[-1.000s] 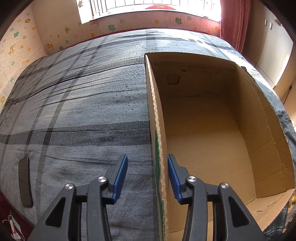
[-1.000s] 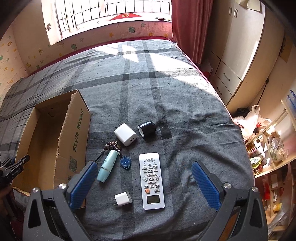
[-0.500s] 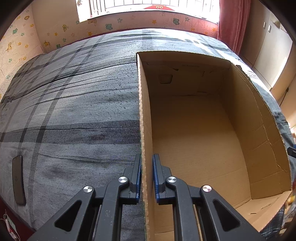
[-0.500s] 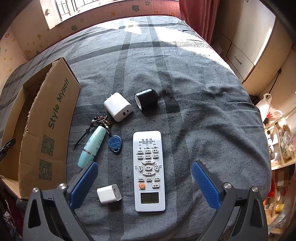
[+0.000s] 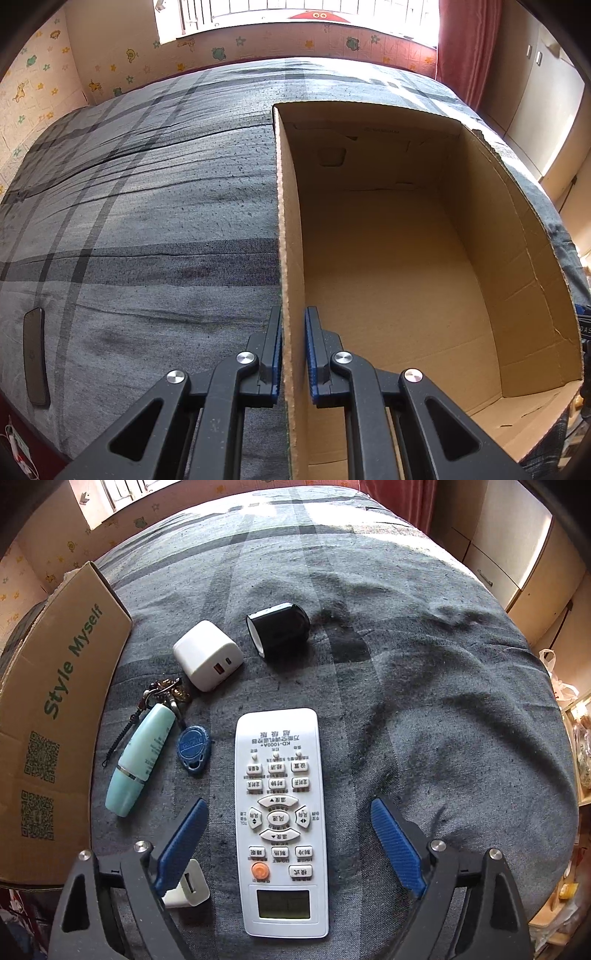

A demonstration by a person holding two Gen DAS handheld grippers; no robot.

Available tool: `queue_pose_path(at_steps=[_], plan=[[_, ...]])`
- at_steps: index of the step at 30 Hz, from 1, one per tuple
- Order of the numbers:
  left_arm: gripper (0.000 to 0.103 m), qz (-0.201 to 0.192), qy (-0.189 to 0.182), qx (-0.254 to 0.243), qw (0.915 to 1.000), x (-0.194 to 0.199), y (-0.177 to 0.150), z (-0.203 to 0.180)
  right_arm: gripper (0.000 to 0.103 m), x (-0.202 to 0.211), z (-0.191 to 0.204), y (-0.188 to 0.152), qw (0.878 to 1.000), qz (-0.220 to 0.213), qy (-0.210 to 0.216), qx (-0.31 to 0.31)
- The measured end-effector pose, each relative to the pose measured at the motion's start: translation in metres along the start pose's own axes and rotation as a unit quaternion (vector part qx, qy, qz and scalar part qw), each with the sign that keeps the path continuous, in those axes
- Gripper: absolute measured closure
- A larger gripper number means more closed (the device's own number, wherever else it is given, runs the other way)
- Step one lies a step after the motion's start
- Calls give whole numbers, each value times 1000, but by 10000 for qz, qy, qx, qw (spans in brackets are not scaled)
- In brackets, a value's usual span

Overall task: Organize rigid objects
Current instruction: 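Lower the right gripper over the white remote and close on it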

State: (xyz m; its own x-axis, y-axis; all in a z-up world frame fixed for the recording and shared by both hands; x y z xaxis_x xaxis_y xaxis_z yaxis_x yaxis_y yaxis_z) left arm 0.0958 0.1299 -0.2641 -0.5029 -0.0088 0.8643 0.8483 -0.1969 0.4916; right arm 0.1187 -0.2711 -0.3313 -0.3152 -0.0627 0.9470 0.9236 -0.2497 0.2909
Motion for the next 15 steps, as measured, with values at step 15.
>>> queue_pose_path(at_steps=[15], plan=[[91, 47, -82, 14, 10000, 0, 3, 4, 54, 0, 11, -5, 9999, -6, 63, 85]])
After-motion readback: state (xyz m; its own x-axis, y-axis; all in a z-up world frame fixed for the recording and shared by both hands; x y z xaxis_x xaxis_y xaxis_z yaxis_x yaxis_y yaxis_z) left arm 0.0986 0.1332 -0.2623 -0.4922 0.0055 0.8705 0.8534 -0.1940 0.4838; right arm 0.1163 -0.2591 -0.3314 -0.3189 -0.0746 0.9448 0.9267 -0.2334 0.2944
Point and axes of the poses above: each gripper's, at about its wrist camera, not at the fingertips, and x roughly against the way its jaws point, z to its left, y to its top, the point moved 3 cm from there along -x, roughly the way its jaws point, and after that the axes turned 14 degrees about -x, right-handed, at the moved point
